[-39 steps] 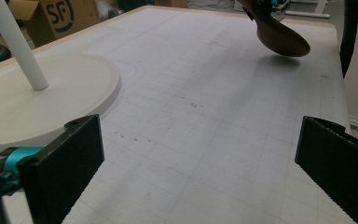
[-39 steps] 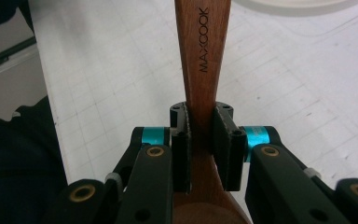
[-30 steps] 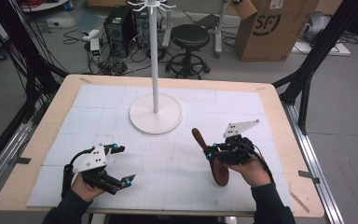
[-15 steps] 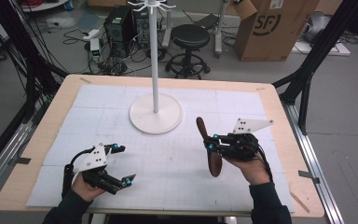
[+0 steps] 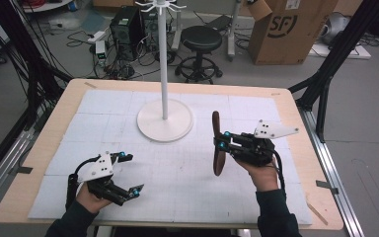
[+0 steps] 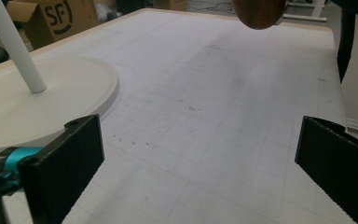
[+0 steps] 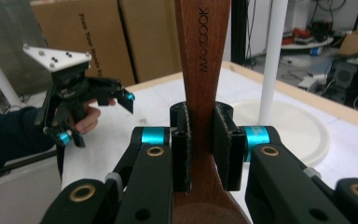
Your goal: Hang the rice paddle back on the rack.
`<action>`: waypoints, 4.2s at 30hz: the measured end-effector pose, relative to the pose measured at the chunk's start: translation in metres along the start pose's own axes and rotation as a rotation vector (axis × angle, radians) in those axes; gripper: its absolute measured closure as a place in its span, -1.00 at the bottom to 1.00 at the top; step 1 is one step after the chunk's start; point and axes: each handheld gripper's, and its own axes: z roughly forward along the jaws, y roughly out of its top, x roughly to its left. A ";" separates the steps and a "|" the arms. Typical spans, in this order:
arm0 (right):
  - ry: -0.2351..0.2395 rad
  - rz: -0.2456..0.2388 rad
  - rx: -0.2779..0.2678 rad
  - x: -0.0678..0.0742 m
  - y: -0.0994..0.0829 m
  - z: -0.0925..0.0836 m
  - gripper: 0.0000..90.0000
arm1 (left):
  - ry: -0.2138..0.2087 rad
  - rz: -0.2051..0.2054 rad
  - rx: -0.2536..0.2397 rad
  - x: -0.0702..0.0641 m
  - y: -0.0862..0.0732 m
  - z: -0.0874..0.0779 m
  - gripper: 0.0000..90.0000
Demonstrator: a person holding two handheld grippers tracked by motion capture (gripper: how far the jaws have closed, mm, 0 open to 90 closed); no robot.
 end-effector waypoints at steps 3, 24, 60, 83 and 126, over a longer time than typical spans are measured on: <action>-0.001 -0.004 -0.028 0.000 0.003 0.002 0.76 | 0.000 0.000 -0.001 0.000 0.000 0.000 -0.96; 0.004 -0.004 -0.179 -0.006 0.033 0.017 0.75 | -0.002 0.002 -0.002 0.000 0.000 -0.001 -0.96; -0.037 -0.072 -0.074 -0.028 0.104 0.036 0.75 | -0.001 0.001 -0.010 0.000 0.001 -0.003 -0.96; -0.060 -0.114 -0.077 -0.039 0.156 0.057 0.75 | 0.003 0.001 -0.017 0.002 0.001 -0.006 -0.96; -0.137 -0.077 0.149 -0.068 0.221 0.097 0.76 | 0.004 0.002 -0.026 0.001 0.001 -0.011 -0.96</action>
